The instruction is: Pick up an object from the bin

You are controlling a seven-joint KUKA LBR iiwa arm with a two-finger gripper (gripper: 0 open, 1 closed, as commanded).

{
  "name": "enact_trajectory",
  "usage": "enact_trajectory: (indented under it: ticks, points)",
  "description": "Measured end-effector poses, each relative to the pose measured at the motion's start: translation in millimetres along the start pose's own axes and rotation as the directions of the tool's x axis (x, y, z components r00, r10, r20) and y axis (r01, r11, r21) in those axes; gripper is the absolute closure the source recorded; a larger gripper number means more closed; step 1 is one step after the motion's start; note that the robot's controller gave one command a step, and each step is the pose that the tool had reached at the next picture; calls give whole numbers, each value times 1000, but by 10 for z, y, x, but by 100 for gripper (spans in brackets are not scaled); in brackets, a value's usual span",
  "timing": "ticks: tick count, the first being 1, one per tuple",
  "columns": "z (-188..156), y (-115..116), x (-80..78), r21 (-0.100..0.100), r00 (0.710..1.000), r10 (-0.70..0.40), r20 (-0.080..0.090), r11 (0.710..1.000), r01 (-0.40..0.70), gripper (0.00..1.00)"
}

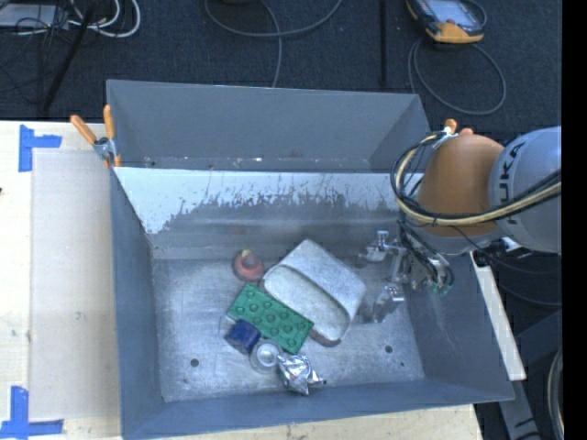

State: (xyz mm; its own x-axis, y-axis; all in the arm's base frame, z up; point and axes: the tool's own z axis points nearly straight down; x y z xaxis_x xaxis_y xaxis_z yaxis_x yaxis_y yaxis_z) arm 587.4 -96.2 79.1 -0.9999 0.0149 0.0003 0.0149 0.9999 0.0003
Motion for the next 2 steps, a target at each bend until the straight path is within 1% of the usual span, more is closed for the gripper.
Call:
enact_trajectory:
  ticks: [1, 2]
  points:
    - [32, 414, -301, 2, 996, -94, 4, 996, 94, 0]
    - [36, 1035, -254, 7, 977, -214, 11, 977, 214, 0]
